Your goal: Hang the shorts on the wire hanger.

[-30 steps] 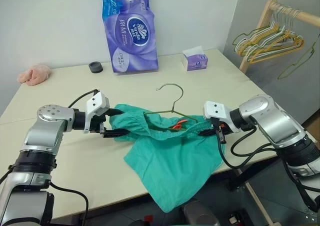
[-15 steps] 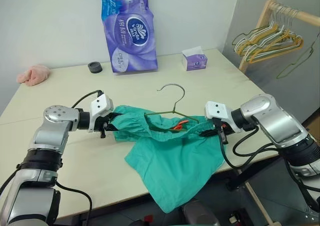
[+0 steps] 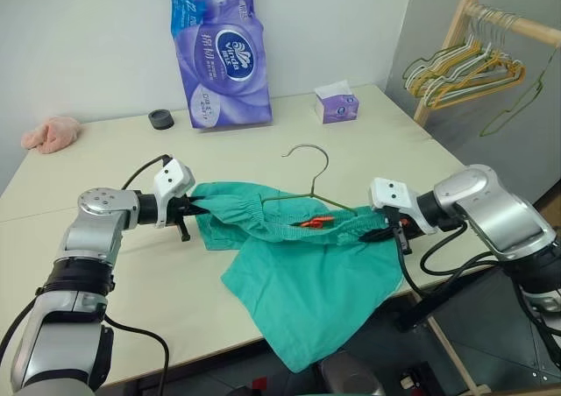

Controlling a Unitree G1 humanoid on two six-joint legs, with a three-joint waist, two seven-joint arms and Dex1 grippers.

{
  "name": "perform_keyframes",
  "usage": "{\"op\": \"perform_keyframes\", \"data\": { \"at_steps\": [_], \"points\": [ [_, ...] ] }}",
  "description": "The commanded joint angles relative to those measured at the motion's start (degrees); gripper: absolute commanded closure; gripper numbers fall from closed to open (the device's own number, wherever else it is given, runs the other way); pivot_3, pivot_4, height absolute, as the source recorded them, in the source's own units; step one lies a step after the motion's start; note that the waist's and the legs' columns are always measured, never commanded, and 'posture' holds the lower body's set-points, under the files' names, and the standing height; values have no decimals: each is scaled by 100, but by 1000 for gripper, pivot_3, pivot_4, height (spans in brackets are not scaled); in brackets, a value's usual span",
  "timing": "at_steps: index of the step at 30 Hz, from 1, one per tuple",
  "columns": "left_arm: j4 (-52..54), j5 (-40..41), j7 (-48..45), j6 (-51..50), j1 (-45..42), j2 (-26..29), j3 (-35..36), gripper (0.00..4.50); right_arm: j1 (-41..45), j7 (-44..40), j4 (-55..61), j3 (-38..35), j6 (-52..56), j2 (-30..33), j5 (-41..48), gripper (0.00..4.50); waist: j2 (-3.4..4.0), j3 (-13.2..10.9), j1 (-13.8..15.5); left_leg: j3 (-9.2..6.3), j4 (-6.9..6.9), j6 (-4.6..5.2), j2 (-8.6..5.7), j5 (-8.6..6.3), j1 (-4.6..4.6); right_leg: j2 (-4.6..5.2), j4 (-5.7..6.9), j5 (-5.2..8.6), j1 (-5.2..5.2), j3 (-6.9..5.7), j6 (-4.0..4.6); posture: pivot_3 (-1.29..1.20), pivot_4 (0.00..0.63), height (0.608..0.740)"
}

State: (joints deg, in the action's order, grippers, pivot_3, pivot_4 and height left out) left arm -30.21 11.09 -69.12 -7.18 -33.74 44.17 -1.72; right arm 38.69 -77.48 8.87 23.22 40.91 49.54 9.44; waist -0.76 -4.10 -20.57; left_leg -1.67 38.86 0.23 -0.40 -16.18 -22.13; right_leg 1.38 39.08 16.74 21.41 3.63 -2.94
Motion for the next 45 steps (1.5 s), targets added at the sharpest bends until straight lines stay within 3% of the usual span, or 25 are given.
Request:
{"op": "perform_keyframes", "data": {
  "at_steps": [1,21,32,39,45],
  "points": [
    [-23,-37,149,149,-2,67,191,4493,2,-28,160,-258,81,125,154,4500,0,0,-6,1,0,0,0,0,0,0,1,0,0,1,0,-362,29,740],
    [363,89,648,89,288,-143,264,4493,162,119,59,-372,522,19,439,4500,0,0,1,1,0,0,0,0,-1,2,0,0,0,0,0,-355,32,740],
    [501,-18,1205,444,748,25,661,1325,110,356,66,-462,713,-109,559,4500,0,0,-2,1,-1,0,0,0,-1,2,1,0,1,0,0,-357,32,740],
    [689,211,1529,300,1485,397,1381,1325,-16,741,-5,-653,1055,-263,764,4500,1,0,-8,1,-5,0,2,0,-2,1,2,0,6,1,0,-356,33,740],
    [2574,1134,977,-1029,2102,279,1252,1325,-377,1312,171,-1082,1805,-395,1063,4500,-3,2,92,3,1,0,-6,0,-14,15,-2,0,4,-1,0,-360,38,740]
  ]
}}
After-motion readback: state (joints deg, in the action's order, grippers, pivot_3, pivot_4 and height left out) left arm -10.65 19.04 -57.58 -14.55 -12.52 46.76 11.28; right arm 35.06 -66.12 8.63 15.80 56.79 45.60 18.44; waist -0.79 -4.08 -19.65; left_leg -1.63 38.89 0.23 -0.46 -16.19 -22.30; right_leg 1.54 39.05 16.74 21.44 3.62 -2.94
